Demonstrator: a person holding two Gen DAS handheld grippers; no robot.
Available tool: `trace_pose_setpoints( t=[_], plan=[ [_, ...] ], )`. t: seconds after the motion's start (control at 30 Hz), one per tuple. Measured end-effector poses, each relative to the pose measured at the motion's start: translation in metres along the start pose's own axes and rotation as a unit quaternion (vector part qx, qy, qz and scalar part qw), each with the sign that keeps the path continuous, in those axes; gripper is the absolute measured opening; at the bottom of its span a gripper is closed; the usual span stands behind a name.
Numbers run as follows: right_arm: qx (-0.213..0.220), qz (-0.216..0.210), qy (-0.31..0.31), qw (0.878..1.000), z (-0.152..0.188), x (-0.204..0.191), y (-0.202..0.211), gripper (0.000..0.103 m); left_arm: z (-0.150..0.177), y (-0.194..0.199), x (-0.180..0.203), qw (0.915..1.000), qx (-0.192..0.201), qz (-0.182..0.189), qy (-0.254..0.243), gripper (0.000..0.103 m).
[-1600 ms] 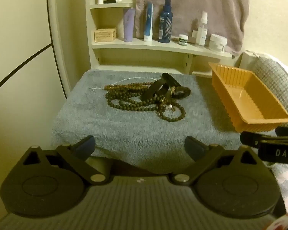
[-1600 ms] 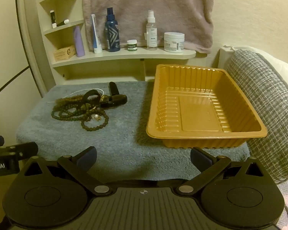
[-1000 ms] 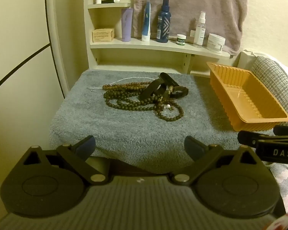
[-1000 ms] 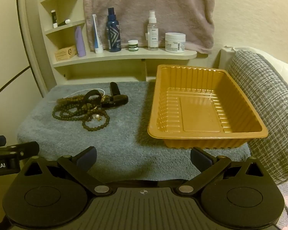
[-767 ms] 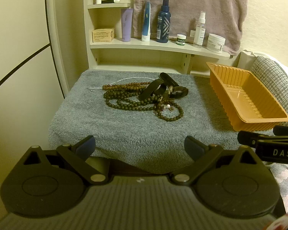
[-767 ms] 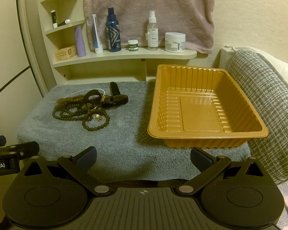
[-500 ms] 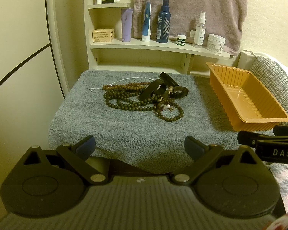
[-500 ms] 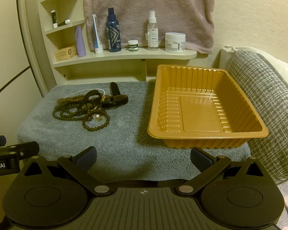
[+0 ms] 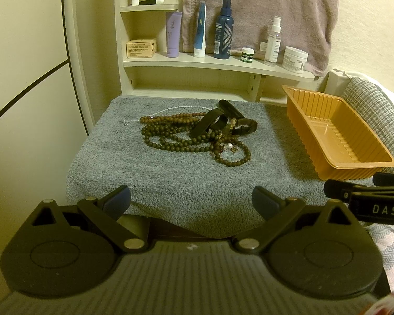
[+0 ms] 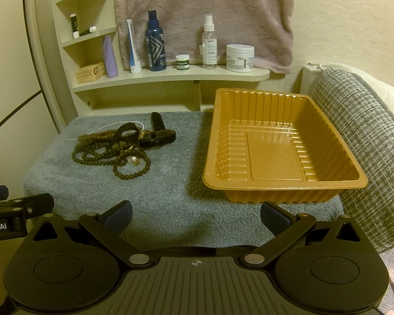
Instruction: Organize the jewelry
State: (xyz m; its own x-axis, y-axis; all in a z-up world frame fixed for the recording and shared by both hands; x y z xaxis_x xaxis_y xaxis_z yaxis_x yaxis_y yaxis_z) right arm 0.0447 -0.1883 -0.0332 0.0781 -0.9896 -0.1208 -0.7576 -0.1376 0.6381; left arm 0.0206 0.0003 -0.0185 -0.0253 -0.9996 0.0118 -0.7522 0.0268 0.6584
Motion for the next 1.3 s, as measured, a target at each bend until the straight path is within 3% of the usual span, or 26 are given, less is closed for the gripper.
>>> trace_pose_setpoints(
  t=[1.3],
  plan=[
    [0.0,0.0,0.0,1.0,-0.0003,-0.0019,-0.0014,0.103,0.0002,0.0004,-0.0005,1.0,0.001,0.0,0.001,0.098]
  ],
)
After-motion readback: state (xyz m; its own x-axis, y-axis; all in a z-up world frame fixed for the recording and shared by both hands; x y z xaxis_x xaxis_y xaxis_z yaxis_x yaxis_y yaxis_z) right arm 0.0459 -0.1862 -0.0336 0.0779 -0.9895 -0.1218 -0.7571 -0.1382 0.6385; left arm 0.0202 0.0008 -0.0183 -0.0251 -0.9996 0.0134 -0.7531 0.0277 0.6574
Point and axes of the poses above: each gripper's, at about its wrist camera, not at the fingertips, and y roughly against the way its jaws point, x to its right, z to its underside, the point moved 3 cm from there along -y, roughly the way its jaws point, and after that the axes turned 2 degrees about -y, right-handed, at the moved point
